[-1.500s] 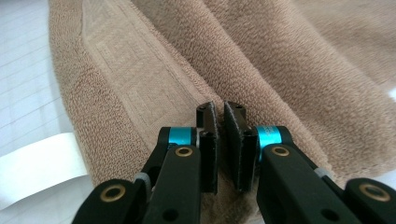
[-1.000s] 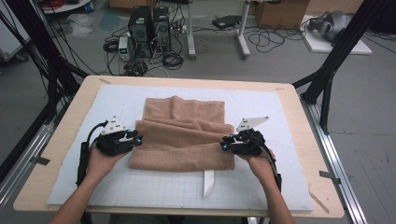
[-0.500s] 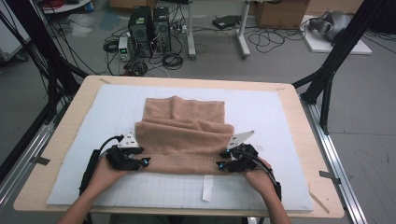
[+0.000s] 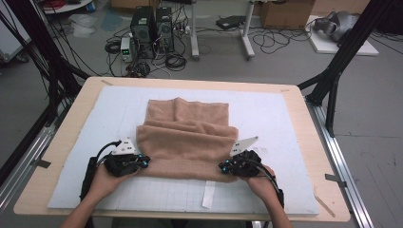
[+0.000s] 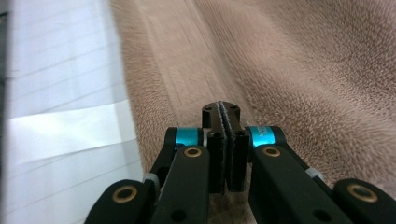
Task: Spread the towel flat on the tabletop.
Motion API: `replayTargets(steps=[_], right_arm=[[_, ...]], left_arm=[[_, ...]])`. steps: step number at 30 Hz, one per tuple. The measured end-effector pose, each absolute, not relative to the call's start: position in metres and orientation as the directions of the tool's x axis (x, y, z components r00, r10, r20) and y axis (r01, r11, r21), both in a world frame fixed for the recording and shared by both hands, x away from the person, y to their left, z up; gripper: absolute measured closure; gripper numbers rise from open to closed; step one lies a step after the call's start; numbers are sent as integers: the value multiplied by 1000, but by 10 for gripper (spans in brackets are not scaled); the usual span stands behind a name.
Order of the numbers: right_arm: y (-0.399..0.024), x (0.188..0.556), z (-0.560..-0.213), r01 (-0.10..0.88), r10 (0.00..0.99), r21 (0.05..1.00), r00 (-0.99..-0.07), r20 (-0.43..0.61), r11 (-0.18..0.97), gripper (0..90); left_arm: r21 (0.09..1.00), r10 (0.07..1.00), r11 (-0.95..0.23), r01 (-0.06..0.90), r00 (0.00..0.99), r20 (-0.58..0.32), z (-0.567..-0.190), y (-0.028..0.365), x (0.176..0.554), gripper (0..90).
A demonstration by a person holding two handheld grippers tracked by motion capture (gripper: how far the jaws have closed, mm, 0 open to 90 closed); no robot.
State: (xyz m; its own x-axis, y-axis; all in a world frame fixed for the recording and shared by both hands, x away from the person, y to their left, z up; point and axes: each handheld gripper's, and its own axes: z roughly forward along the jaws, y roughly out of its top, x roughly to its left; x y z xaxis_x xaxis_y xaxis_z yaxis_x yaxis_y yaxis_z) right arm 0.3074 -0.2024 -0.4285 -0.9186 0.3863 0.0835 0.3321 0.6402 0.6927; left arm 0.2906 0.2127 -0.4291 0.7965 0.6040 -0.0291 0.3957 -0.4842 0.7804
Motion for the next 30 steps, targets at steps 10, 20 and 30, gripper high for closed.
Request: replayTargets(steps=[10, 20, 30], right_arm=[[-212, 283, -396, 282, 352, 756, -933, 72, 591, 896], [-210, 306, -390, 307, 406, 763, -912, 64, 569, 894], [-203, 348, -433, 431, 484, 694, -865, 135, 577, 893]], left_arm=[[830, 547, -454, 325, 836, -28, -393, 220, 257, 865], [827, 618, -435, 357, 786, -14, -399, 214, 289, 863], [757, 680, -469, 454, 733, -19, -444, 194, 334, 847]])
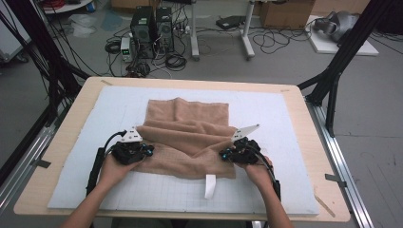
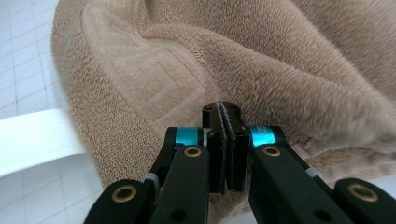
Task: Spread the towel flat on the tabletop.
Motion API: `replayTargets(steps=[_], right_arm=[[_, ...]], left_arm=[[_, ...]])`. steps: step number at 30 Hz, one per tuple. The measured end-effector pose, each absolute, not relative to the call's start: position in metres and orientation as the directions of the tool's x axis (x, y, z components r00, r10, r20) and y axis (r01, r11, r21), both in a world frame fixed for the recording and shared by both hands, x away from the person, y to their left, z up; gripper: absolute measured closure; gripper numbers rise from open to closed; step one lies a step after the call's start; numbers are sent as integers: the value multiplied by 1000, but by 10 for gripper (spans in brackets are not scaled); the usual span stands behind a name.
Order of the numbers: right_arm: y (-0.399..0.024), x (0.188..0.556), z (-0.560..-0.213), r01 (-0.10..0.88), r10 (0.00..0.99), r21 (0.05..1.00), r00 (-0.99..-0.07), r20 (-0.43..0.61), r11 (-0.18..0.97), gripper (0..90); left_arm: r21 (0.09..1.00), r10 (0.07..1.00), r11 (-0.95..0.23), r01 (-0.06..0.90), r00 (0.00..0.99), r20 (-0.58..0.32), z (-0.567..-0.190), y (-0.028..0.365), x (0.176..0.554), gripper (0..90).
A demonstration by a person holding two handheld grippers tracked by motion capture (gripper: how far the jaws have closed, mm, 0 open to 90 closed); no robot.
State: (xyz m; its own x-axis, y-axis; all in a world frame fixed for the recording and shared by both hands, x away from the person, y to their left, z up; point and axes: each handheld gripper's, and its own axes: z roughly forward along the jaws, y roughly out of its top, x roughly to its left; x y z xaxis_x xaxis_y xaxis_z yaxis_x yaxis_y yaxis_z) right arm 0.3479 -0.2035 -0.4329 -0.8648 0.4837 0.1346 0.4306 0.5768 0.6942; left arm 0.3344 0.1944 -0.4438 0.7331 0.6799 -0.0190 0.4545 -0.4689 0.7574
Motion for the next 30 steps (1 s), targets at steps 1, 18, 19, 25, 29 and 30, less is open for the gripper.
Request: replayTargets(steps=[1, 18, 19, 25, 29, 30], right_arm=[[-204, 348, -433, 432, 484, 694, -865, 137, 576, 891], [-204, 318, -437, 365, 407, 686, -907, 109, 629, 629], [-203, 319, -441, 368, 410, 691, -905, 113, 622, 658], [-203, 321, -441, 386, 416, 692, -899, 135, 610, 849], [-203, 317, -440, 384, 415, 694, -900, 133, 609, 871], [-204, 316, -439, 384, 416, 701, -899, 136, 601, 872]], left_arm=[[760, 683, -462, 457, 730, -24, -444, 195, 334, 840], [752, 664, -472, 460, 747, -40, -444, 221, 310, 639], [753, 664, -473, 458, 747, -38, -444, 221, 310, 657], [746, 667, -499, 441, 745, 6, -442, 216, 307, 861], [758, 670, -474, 449, 742, -20, -439, 219, 303, 867], [765, 670, -465, 445, 742, -24, -437, 221, 300, 868]])
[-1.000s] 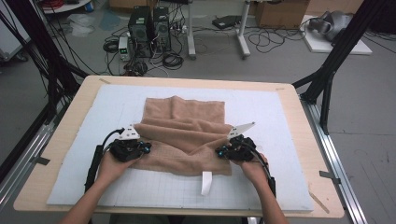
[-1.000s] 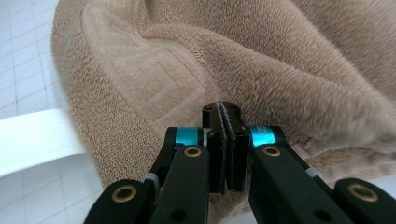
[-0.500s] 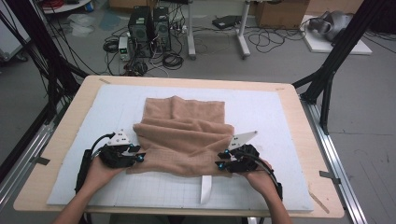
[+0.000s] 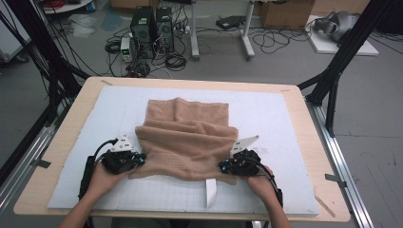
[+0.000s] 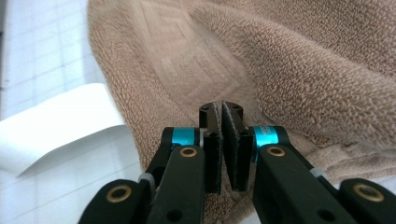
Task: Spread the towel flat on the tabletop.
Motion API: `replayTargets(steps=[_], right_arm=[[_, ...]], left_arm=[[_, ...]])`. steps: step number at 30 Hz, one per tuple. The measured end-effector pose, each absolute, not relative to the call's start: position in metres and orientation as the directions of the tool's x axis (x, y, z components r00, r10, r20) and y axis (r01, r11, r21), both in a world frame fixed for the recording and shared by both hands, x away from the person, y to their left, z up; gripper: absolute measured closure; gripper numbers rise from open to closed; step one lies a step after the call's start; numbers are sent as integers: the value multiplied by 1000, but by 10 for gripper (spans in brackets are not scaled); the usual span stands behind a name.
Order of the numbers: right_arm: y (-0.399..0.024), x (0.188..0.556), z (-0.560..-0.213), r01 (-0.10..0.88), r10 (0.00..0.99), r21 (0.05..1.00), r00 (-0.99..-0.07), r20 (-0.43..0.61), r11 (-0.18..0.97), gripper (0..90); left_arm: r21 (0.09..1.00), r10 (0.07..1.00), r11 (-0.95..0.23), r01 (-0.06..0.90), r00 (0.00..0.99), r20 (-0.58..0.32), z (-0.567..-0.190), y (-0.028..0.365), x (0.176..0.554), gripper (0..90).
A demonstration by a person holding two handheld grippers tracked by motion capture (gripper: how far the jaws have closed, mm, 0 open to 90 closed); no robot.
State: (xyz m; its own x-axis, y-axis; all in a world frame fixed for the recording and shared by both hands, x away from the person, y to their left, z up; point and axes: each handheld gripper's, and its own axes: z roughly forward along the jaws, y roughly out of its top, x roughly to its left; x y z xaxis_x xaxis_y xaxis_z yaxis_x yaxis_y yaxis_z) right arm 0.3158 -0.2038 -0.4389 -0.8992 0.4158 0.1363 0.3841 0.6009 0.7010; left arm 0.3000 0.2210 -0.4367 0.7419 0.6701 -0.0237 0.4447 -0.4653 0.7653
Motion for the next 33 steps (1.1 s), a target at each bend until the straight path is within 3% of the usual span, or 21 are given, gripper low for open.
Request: replayTargets(steps=[24, 25, 26, 27, 28, 33], right_arm=[[-200, 216, -396, 285, 346, 761, -934, 86, 583, 869], [-199, 212, -394, 277, 334, 768, -939, 87, 578, 860], [-200, 209, -392, 278, 333, 774, -939, 92, 570, 778], [-201, 208, -390, 287, 344, 782, -934, 100, 553, 706], [-201, 210, -388, 298, 347, 786, -931, 114, 542, 704], [-200, 235, -388, 329, 407, 768, -908, 98, 549, 637]], left_arm=[[841, 650, -407, 356, 760, -8, -393, 236, 177, 868], [838, 640, -407, 363, 768, -22, -393, 237, 174, 861], [836, 641, -407, 368, 767, -25, -392, 237, 173, 818], [834, 650, -399, 380, 759, -35, -392, 238, 174, 733], [833, 651, -392, 390, 757, -48, -392, 238, 178, 676], [835, 657, -386, 392, 752, -49, -397, 229, 206, 628]])
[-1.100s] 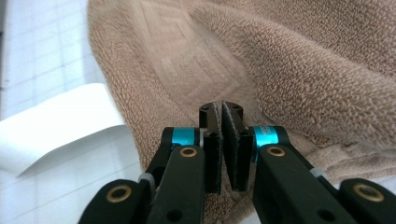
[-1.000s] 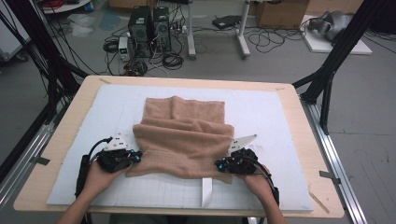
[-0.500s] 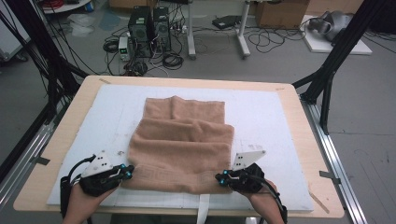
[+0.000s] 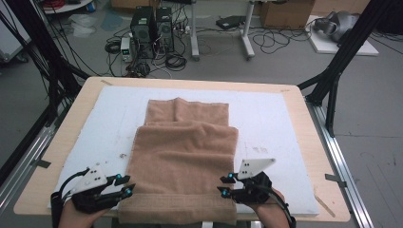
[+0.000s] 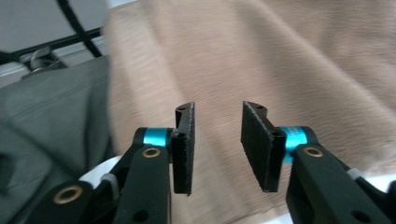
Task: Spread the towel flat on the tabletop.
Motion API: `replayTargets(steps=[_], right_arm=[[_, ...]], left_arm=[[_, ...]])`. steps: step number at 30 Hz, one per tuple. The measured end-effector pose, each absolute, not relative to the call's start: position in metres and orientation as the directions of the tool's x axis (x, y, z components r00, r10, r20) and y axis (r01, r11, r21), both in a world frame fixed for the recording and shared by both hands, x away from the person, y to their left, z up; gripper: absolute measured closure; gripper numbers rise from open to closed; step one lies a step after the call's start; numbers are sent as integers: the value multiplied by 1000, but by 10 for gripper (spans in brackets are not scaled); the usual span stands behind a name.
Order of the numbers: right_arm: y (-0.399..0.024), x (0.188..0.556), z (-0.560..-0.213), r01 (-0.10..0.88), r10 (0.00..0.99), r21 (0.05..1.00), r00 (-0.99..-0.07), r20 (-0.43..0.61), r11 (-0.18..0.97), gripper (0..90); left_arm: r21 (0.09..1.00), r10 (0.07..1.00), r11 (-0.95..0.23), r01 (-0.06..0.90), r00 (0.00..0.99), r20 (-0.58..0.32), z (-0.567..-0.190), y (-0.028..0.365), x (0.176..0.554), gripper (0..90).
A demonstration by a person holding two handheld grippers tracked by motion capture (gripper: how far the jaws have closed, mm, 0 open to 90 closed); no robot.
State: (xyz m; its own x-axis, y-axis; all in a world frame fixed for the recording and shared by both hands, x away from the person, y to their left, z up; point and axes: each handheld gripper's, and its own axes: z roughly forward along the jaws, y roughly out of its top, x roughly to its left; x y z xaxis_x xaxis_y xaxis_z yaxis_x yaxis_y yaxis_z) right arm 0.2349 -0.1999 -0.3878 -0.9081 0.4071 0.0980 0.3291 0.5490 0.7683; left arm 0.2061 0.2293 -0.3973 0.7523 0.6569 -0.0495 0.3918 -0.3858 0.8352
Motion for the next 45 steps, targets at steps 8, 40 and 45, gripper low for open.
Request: replayTargets(steps=[8, 40, 45], right_arm=[[-186, 287, -401, 359, 438, 746, -893, 100, 562, 600], [-186, 287, -427, 280, 264, 733, -954, 142, 619, 896], [-187, 255, -402, 220, 165, 785, -975, 152, 579, 808]], left_arm=[[813, 644, -415, 409, 763, -55, -413, 204, 261, 589], [807, 487, -499, 316, 873, -41, -425, 216, 265, 865], [838, 437, -487, 248, 899, -12, -406, 220, 247, 744]])
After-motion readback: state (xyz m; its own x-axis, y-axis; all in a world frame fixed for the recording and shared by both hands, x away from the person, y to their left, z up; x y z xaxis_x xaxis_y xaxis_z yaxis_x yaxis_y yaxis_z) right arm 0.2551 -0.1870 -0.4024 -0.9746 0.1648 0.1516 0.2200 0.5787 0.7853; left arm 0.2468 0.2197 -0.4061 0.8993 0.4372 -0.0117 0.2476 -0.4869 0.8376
